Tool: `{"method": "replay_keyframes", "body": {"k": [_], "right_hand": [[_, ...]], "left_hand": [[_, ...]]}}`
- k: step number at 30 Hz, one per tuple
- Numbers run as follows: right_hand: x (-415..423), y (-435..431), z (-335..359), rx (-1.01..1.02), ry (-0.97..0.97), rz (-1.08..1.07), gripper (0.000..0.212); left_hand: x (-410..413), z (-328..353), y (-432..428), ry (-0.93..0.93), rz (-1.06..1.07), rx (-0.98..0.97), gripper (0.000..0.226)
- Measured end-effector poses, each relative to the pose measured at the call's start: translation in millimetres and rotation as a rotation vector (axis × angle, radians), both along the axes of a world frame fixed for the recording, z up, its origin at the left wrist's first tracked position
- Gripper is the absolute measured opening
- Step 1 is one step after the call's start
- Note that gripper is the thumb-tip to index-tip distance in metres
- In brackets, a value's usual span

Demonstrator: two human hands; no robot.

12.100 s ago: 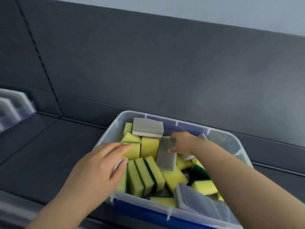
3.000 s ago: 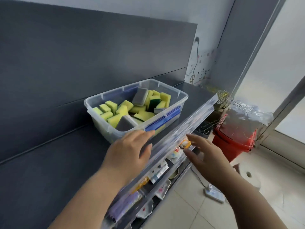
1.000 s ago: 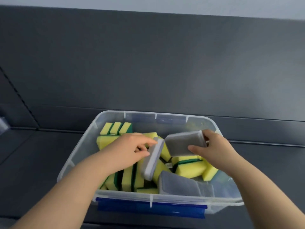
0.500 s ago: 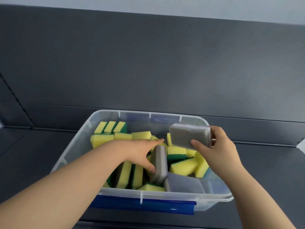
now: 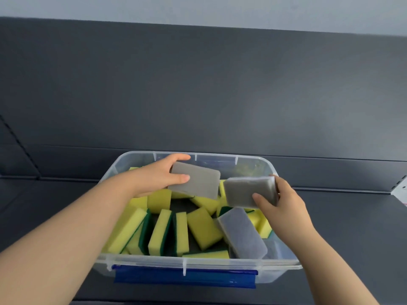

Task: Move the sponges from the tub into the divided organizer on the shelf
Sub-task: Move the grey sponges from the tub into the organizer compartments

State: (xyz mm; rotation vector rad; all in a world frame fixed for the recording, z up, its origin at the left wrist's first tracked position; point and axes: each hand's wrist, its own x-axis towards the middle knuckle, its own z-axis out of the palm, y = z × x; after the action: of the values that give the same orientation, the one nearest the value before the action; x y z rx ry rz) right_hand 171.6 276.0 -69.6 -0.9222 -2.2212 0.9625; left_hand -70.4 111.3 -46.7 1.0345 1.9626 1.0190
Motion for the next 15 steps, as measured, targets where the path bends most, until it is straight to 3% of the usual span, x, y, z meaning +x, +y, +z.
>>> {"method": "replay_keyframes", "body": {"k": [6,11,15], "right_hand": [[-12.7,-9.1,3.9,-0.085,0.091,0.04,0.032],[-19.3,-9.7,7.6,-0.139,0.154,0.052,0.036],[-19.3,-8.6,11.3,-0.366,0.317,0.076,0.034]], "left_hand": [[9.3,16.8,-13.8,-0.037,0.037,0.113,0.068],[25.1,33.1,-19.4,0.199,0.208,0.298,0.074],[39.8,54.7,-30.1,0.397,0.247,0.403,0.071]]}}
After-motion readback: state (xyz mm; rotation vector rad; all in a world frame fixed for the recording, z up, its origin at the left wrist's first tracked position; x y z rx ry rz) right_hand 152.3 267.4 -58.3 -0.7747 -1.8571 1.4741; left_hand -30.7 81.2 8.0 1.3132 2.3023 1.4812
